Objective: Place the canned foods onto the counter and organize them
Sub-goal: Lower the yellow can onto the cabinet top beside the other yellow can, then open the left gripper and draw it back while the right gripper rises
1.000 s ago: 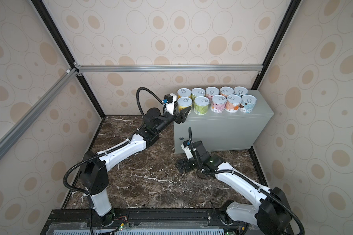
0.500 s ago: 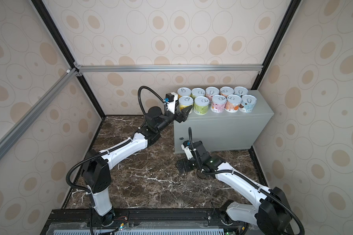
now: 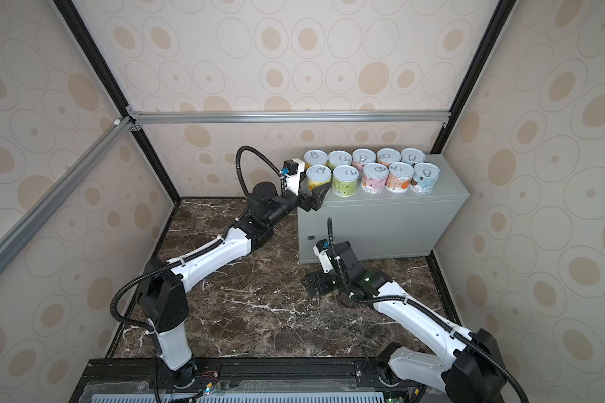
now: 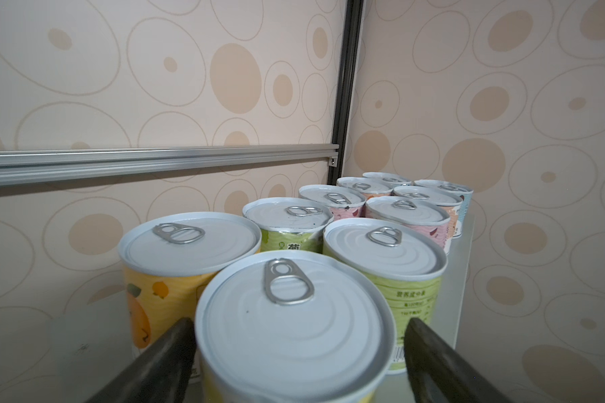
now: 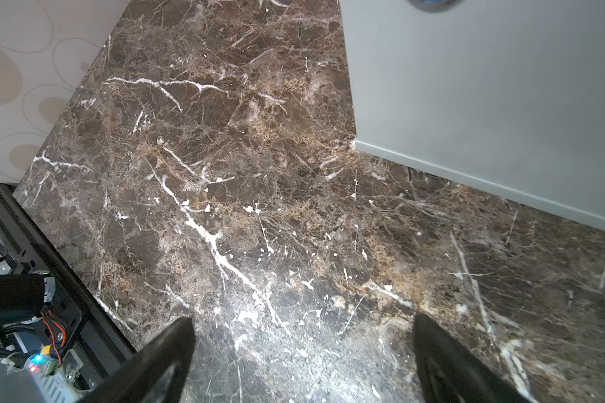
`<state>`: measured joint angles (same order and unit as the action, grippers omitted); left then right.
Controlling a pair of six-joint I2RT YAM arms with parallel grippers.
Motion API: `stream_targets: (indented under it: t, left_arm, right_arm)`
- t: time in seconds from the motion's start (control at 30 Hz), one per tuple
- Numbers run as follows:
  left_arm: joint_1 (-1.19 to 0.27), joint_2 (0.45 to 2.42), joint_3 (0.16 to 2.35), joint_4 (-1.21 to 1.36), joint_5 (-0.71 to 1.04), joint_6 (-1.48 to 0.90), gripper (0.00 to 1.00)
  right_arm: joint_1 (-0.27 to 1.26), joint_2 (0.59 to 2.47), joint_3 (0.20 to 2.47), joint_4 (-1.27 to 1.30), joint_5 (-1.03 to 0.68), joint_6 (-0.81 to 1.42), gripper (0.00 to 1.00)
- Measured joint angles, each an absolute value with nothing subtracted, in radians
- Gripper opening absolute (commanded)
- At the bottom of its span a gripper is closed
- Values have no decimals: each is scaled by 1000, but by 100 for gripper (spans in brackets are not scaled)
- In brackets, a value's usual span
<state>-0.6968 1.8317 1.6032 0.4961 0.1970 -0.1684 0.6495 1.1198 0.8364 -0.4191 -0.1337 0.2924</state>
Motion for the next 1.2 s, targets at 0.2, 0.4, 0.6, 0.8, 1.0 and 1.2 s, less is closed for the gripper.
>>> stream_targets:
  t: [0.2, 0.4, 0.6, 0.8, 1.0, 1.2]
  left_arm:
    - [-697, 1772, 1569, 484, 197, -168, 99]
    - [-697, 1674, 1508, 482, 197, -168, 99]
    - [-694, 1575, 1472, 435, 165, -174, 87]
    - [-660, 1499, 1436, 377, 126, -197, 77]
    - [-585, 1473, 1423, 314, 87, -250, 71]
    - [-520, 1469, 1393, 252, 58, -295, 77]
  right_arm:
    - [649, 1058, 837, -447, -113, 315, 100]
    - [649, 1018, 856, -483, -92, 337, 99]
    - [649, 1008, 895, -510, -72, 354, 99]
    - [649, 992, 936, -539, -42, 355, 99]
    - [648, 949, 964, -570, 4, 348, 99]
    - [617, 900, 968, -595, 51, 327, 100]
